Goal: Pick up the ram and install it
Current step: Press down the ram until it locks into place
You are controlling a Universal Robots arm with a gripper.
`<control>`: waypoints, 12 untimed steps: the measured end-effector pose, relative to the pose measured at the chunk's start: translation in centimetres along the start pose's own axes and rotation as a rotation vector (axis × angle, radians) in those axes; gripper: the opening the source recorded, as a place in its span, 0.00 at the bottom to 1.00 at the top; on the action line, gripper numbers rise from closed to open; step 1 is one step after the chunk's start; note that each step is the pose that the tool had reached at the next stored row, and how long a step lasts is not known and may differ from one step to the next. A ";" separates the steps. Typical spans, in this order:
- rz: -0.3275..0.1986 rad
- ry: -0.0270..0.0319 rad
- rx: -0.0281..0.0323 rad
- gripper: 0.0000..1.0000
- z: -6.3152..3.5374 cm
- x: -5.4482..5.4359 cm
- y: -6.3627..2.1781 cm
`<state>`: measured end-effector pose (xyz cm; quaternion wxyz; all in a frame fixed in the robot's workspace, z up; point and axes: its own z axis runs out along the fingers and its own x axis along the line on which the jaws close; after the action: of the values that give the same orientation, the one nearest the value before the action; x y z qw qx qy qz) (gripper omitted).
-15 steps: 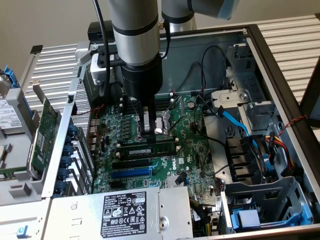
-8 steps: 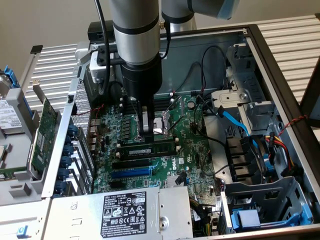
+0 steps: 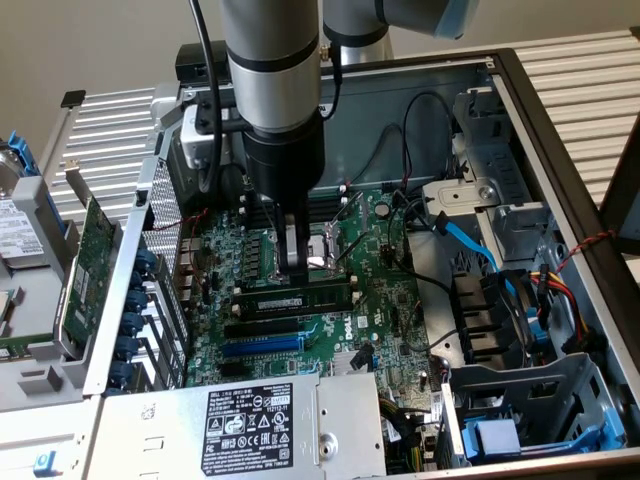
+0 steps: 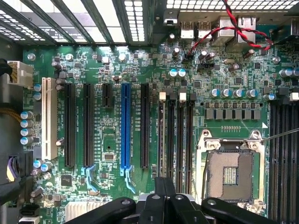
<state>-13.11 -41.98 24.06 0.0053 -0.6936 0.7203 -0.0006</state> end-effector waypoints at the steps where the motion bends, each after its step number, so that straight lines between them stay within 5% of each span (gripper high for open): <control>1: 0.001 0.0002 -0.0009 0.10 0.06 0.0 -0.02; 7: 0.002 0.0009 -0.0206 0.10 0.24 -0.1 -0.08; 12: 0.002 0.0007 -0.0206 0.10 0.32 -0.2 -0.15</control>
<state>-12.95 -41.82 23.75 -0.0021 -0.6929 0.7210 0.0066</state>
